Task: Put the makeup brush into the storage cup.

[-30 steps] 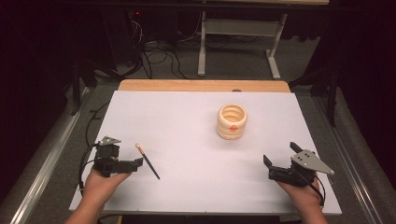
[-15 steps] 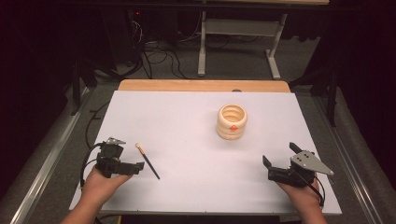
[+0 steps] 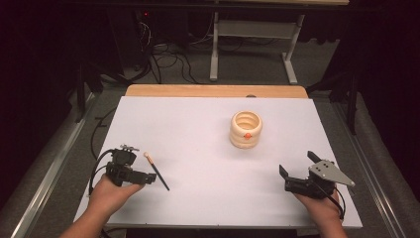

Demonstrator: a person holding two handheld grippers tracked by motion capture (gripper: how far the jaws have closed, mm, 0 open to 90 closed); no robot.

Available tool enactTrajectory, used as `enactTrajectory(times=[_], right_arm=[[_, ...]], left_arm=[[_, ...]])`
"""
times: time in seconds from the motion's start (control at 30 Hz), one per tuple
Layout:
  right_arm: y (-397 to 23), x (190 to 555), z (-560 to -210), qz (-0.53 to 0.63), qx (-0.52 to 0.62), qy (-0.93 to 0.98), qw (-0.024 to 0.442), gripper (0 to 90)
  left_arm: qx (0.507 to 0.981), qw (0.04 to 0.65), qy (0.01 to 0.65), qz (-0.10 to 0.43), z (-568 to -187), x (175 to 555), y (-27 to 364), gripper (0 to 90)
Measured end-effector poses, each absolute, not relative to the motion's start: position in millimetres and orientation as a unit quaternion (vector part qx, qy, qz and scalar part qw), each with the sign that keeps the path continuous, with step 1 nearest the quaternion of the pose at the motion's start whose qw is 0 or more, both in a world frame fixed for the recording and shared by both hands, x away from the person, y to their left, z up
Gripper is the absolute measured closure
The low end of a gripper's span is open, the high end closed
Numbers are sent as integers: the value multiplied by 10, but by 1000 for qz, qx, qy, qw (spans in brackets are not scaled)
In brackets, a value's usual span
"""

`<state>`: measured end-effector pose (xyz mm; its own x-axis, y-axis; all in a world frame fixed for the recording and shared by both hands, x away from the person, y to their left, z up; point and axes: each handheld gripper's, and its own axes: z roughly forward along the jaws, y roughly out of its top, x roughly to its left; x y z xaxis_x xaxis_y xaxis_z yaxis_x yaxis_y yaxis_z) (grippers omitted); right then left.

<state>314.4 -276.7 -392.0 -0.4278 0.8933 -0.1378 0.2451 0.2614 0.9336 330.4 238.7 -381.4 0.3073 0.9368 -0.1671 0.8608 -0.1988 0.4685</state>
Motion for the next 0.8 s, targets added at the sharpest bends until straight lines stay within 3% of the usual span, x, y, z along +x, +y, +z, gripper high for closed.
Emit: enactTrajectory(times=[0.8], right_arm=[[-2752, 3137, -3909, 460, 396, 711, 354, 8]], left_arm=[[772, 194, 605, 31, -3779, 3484, 2213, 7]])
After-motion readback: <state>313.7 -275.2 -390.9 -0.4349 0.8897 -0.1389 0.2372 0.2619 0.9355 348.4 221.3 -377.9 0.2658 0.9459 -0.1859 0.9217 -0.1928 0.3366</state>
